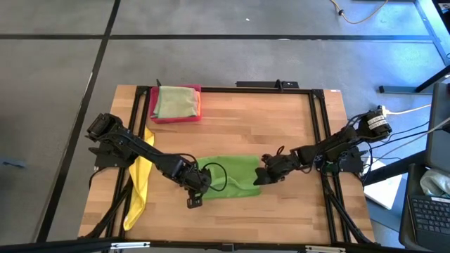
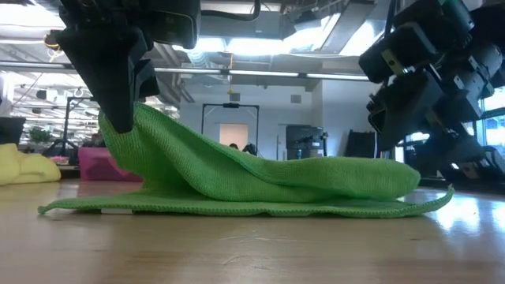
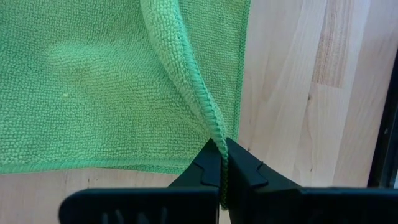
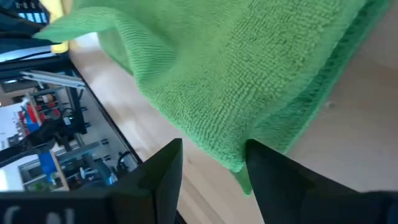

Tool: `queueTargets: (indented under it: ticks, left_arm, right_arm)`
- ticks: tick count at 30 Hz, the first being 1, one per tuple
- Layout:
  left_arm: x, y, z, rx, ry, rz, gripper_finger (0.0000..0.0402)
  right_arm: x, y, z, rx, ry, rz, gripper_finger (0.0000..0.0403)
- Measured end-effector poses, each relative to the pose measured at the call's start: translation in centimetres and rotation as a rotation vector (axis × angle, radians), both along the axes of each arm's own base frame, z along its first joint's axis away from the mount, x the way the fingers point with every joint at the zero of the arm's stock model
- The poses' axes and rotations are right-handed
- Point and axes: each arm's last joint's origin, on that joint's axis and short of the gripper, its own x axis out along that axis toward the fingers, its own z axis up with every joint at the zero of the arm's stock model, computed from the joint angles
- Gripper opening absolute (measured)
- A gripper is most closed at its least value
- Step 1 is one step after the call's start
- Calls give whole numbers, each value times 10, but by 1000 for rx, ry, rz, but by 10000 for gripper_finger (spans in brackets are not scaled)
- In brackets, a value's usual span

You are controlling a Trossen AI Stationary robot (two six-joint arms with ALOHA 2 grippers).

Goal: Fold microfiber towels
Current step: Fold the green microfiber towel

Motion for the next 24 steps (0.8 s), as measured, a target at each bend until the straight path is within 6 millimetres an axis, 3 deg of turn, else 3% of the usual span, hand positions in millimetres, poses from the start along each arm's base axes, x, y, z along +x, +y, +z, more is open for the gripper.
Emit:
queueTargets:
  ticks: [24]
  left_arm:
    - [0, 0, 0, -3, 1, 18, 0]
  right_arm:
    - [12, -2, 16, 6, -205, -183, 177]
